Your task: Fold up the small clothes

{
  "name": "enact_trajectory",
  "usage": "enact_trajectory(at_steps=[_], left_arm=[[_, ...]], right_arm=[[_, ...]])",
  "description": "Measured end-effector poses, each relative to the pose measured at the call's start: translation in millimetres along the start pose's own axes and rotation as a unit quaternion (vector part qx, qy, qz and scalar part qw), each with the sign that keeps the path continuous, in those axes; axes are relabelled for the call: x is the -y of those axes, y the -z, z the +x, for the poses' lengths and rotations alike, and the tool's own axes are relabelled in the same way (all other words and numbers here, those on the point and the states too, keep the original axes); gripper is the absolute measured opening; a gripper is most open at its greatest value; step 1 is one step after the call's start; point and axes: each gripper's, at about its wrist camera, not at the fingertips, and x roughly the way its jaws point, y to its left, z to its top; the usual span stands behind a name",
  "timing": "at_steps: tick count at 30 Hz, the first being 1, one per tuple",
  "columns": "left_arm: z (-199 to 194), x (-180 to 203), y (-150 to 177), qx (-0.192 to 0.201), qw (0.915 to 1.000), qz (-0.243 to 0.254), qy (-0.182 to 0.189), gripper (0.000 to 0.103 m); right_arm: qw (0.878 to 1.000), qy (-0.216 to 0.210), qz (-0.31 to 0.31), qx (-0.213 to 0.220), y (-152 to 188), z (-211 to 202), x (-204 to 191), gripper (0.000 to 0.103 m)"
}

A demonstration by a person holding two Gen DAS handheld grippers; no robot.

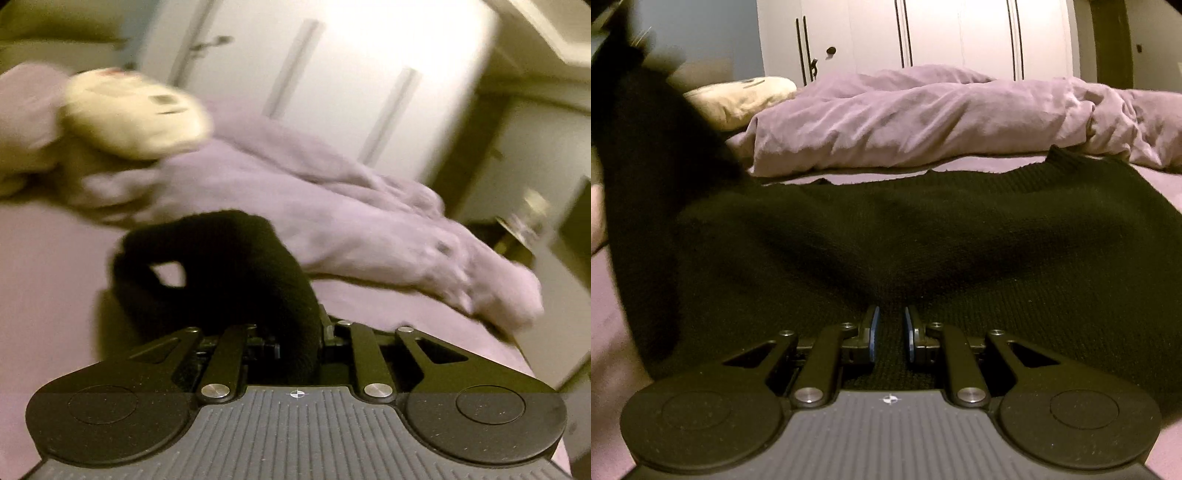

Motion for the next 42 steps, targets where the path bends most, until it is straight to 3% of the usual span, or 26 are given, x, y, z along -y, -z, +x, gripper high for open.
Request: enact_trajectory(at_steps=[3,5,9,11,13,15,16,17,23,27,29,31,35,38,40,41,42], left_arm=[[25.1,55.6,16.1,-0.025,0.9979,0.05,0.032,0.018],[40.5,81.8,34.7,-0.044,0.9944,0.082,0.05,0.018],[72.4,112.8,85.0,-0.098,0.9833,0.138,0.066,0.019],[91.9,126.9,115.1,-0.141,0.9726,0.179,0.046,0.02],[97.7,138.5,142.6,-0.15,0.96,0.235,0.025,0.029],[87.1,145.6,159.0,-0.13,0.9536,0.271,0.021,0.056],[77.7,145.9,161.3,-0.122,0.953,0.276,0.03,0.063],[67.8,144.7,161.7,-0.119,0.9541,0.272,0.042,0.071],[-5.8,92.0,146.0,-0.1,0.9732,0.197,0.063,0.073],[-39.2,32.6,126.8,-0.076,0.9854,0.152,0.013,0.074],[-37.5,8.4,112.3,-0.069,0.9889,0.131,-0.013,0.076],[-26.5,-12.8,99.5,-0.068,0.9913,0.104,-0.041,0.076],[-1.7,-49.3,77.1,-0.072,0.9932,0.037,-0.083,0.075],[8.2,-60.3,70.7,-0.081,0.9938,0.013,-0.075,0.076],[12.3,-60.2,72.9,-0.087,0.9925,0.015,-0.085,0.076],[14.8,-59.9,74.2,-0.09,0.9921,0.013,-0.087,0.076],[16.9,-59.3,75.0,-0.094,0.9917,0.013,-0.087,0.076]], right_arm=[[0.996,-0.055,0.074,-0.006,-6.1,-17.1,26.8,0.014],[0.986,-0.076,0.148,0.0,-3.5,-41.5,57.7,0.014],[0.972,-0.055,0.225,0.041,14.6,-104.5,120.6,0.015],[0.969,-0.018,0.242,0.049,23.0,-129.3,146.9,0.022],[0.966,0.008,0.255,0.049,27.7,-146.3,168.6,0.025],[0.962,0.016,0.267,0.046,28.2,-155.7,182.4,0.028],[0.962,0.017,0.269,0.045,27.7,-158.0,186.0,0.028],[0.962,0.018,0.268,0.043,26.1,-159.0,187.0,0.028],[0.969,-0.036,0.237,0.054,-4.2,-147.9,163.4,0.03],[0.979,-0.074,0.177,0.062,-41.2,-131.5,123.2,0.04],[0.978,-0.107,0.172,0.056,-61.3,-117.0,105.9,0.057],[0.972,-0.153,0.177,0.031,-79.6,-90.7,91.3,0.064],[0.963,-0.191,0.184,-0.049,-105.1,-32.2,67.7,0.07],[0.964,-0.183,0.176,-0.084,-114.0,0.3,54.8,0.07],[0.952,-0.208,0.195,-0.114,-112.6,19.5,53.0,0.068],[0.951,-0.209,0.198,-0.117,-113.1,24.8,52.1,0.048],[0.951,-0.209,0.197,-0.117,-112.5,26.4,50.1,0.037]])
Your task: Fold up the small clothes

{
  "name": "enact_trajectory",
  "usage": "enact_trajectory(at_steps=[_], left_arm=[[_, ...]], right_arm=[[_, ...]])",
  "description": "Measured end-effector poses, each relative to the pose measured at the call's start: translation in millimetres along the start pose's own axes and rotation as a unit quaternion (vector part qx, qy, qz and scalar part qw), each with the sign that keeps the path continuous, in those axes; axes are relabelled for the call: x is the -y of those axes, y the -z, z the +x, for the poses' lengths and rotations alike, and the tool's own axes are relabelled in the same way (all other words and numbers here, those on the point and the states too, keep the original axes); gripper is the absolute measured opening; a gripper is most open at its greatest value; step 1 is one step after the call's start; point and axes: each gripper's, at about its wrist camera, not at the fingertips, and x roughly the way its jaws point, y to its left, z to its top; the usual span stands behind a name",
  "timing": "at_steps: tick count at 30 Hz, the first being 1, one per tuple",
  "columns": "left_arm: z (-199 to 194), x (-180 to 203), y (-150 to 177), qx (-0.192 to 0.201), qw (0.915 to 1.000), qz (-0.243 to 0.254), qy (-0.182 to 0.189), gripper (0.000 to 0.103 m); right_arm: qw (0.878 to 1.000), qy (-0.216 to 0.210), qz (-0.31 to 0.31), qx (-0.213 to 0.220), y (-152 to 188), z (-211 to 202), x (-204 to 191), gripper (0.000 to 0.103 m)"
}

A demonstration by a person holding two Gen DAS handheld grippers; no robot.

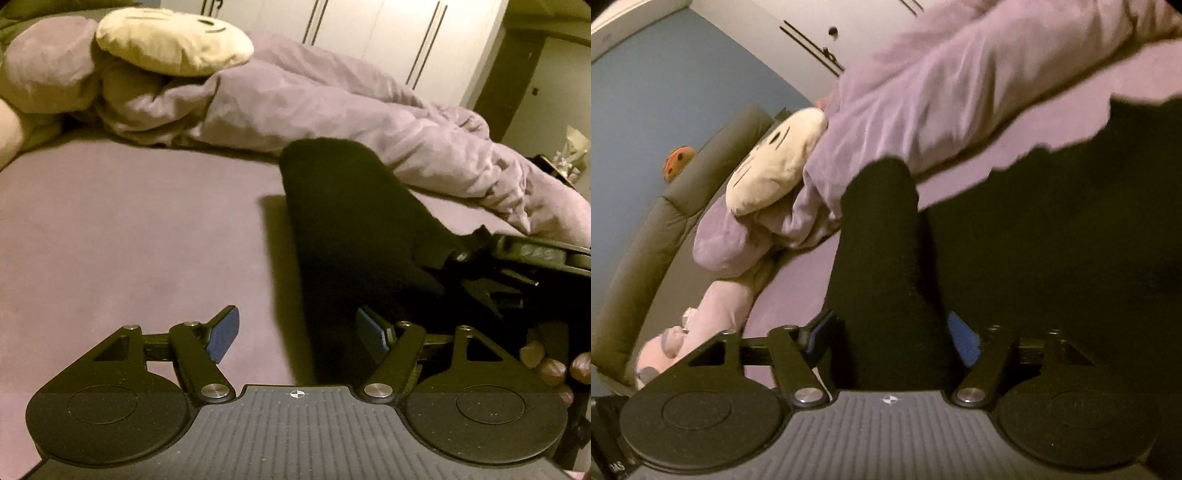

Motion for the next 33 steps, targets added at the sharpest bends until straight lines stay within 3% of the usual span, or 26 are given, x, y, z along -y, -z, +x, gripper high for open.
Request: enact_trajectory(at_steps=[1,4,6,8,10,13,14,16,18,19,20,24,27,29,33], left_arm=[[2.2,2.8,-0.6,-0.002,1.0,0.001,-0.003,0.076],[1.3,9.1,-3.9,0.007,0.9999,0.006,-0.014,0.078],[2.2,17.0,-9.4,0.014,0.9997,0.013,-0.016,0.082],[5.6,29.7,-12.6,0.016,0.9995,0.021,-0.015,0.085],[16.7,45.1,-12.3,0.001,0.9994,0.031,-0.014,0.086],[45.9,65.6,-5.9,-0.05,0.998,0.034,-0.016,0.086],[54.5,69.8,-3.4,-0.068,0.9969,0.035,-0.019,0.086],[57.3,71.4,0.1,-0.068,0.9965,0.034,-0.035,0.086],[53.5,67.3,-0.4,-0.058,0.9964,0.043,-0.044,0.086],[52.4,64.9,-1.1,-0.055,0.9961,0.049,-0.048,0.086],[53.0,62.0,-1.5,-0.058,0.9958,0.049,-0.052,0.086],[54.6,54.8,-0.2,-0.064,0.9964,0.029,-0.048,0.086],[53.1,60.7,1.1,-0.055,0.9956,0.051,-0.056,0.086],[52.7,65.4,1.9,-0.05,0.9946,0.068,-0.061,0.086],[52.4,72.8,2.6,-0.044,0.9938,0.079,-0.065,0.082]], right_arm=[[1.0,-0.002,-0.002,0.005,1.7,-1.0,-1.4,0.026],[0.995,0.036,-0.062,0.068,8.2,-29.2,-19.0,0.013],[0.989,0.053,-0.072,0.116,11.9,-59.8,-18.7,0.012],[0.979,0.101,-0.089,0.151,22.3,-81.3,-12.3,0.011],[0.973,0.153,-0.089,0.151,33.9,-90.0,4.2,0.011],[0.982,0.165,-0.032,0.092,44.7,-76.4,41.7,0.013],[0.982,0.163,-0.047,0.086,48.6,-72.1,45.2,0.015],[0.984,0.14,-0.056,0.095,47.0,-82.3,42.9,0.022],[0.987,0.1,-0.026,0.122,38.9,-102.4,47.7,0.043],[0.985,0.098,-0.016,0.141,35.8,-111.6,52.5,0.067],[0.983,0.099,-0.01,0.152,32.1,-112.5,56.4,0.075],[0.991,0.058,0.07,0.103,19.5,-94.3,91.4,0.075],[0.989,0.013,0.107,0.096,16.8,-87.5,108.9,0.077],[0.988,-0.012,0.123,0.092,10.2,-83.7,110.0,0.083],[0.988,-0.058,0.129,0.067,2.0,-69.5,100.1,0.083]])
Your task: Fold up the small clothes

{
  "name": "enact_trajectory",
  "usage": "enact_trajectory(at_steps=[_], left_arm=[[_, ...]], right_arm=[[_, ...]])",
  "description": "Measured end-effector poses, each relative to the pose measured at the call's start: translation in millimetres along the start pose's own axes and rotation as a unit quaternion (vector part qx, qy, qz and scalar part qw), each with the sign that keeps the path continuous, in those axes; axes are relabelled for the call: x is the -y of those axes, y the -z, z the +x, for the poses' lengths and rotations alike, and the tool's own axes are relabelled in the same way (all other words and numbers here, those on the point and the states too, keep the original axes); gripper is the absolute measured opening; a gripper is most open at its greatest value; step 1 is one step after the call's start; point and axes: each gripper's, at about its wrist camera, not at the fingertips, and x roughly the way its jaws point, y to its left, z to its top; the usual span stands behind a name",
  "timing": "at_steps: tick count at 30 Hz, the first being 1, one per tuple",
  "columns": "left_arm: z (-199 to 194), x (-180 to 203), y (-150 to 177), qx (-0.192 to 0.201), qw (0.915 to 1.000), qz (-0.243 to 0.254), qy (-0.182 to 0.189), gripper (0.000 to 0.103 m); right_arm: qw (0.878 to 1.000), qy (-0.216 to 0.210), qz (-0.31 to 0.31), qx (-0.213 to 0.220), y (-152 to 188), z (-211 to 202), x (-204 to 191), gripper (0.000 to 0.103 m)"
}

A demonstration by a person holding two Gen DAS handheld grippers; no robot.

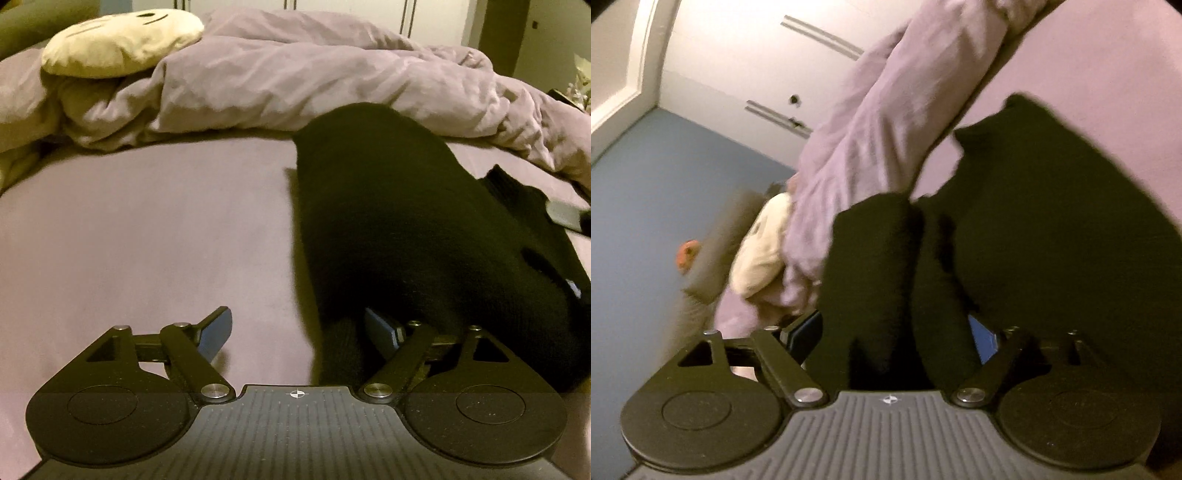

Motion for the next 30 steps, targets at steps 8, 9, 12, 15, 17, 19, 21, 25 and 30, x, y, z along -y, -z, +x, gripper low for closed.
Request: enact_trajectory(at_steps=[8,9,12,15,17,19,21,25,30], left_arm=[[-0.7,6.7,1.6,0.006,0.9999,0.011,-0.01,0.081],[-1.0,6.1,1.5,0.005,0.9999,0.01,-0.01,0.081],[-6.6,2.7,0.9,0.009,0.9999,-0.003,-0.005,0.081],[-18.2,1.9,0.9,0.022,0.9996,-0.019,0.0,0.081],[-27.9,6.4,0.3,0.034,0.9992,-0.016,0.014,0.082],[-33.5,13.8,-0.6,0.04,0.9986,-0.011,0.031,0.085],[-31.4,25.9,0.3,0.038,0.9987,0.0,0.034,0.088],[-9.0,45.9,6.8,-0.001,0.9989,0.022,0.042,0.094],[-6.7,46.0,7.4,0.009,0.9993,0.021,0.028,0.095]], right_arm=[[0.993,0.075,-0.081,-0.037,-0.8,46.3,-31.8,0.045],[0.99,0.096,-0.099,-0.033,0.9,50.4,-36.9,0.036],[0.972,0.148,-0.184,-0.002,11.0,47.6,-64.6,0.026],[0.927,0.189,-0.317,0.064,26.4,25.8,-106.7,0.021],[0.902,0.204,-0.36,0.124,32.8,3.3,-124.4,0.016],[0.882,0.226,-0.384,0.151,34.1,-11.1,-127.4,0.015],[0.883,0.249,-0.369,0.149,33.1,-17.8,-109.0,0.015],[0.876,0.352,-0.315,0.095,30.2,-7.5,-39.0,0.025],[0.896,0.321,-0.264,0.157,31.0,-52.5,-49.9,0.04]])
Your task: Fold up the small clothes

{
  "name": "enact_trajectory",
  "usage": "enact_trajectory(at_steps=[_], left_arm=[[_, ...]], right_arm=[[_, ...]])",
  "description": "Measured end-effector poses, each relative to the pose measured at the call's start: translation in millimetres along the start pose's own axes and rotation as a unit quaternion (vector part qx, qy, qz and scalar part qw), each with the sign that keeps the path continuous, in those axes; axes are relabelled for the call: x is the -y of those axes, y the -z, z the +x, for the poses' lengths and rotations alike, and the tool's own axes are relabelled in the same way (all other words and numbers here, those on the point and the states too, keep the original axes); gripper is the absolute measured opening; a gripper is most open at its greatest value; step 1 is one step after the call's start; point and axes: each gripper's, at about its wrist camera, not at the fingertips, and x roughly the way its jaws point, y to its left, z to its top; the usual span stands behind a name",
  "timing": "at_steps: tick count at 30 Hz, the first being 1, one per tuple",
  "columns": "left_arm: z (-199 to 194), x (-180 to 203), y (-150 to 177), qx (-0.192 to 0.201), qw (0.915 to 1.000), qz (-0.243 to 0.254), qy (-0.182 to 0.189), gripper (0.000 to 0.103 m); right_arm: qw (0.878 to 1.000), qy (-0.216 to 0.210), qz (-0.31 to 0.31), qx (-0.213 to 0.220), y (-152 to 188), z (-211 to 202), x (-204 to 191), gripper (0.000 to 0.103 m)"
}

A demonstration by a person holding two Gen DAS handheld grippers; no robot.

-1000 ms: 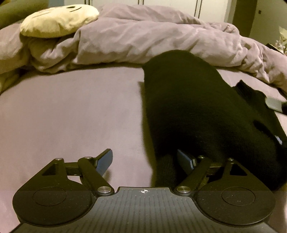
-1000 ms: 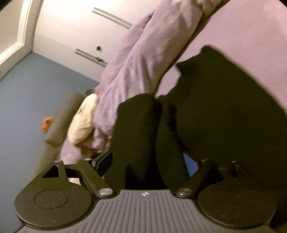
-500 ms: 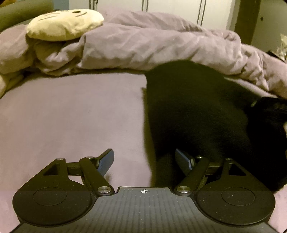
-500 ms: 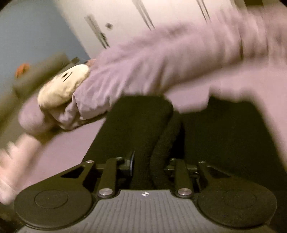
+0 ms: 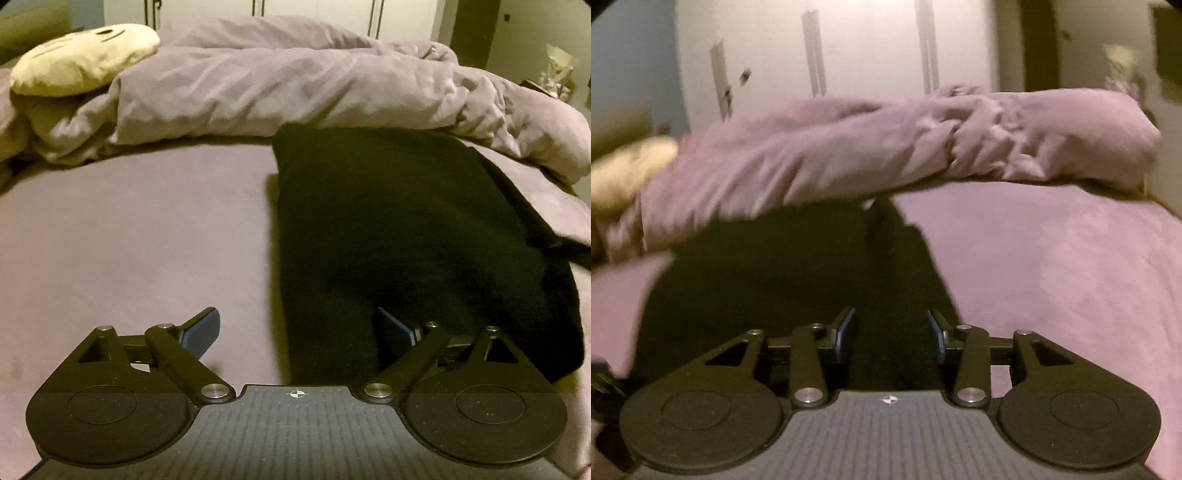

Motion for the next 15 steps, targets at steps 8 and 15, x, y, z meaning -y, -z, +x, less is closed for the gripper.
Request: enact_trajectory(at_steps=[8,15], left_arm=[[0.2,10.0,3.0,0.003,0.9998,-0.006,-0.019,0.095],[2.9,9.5,1.3,-0.007,0.9999,0.002,-0.008,0.095]], right_arm=[[0.993,-0.102,-0.048,0.032,4.0,-20.3,-42.1,0.031],[0.995,-0.044,-0.088,-0.02,28.8,25.2,-50.8,0.019]])
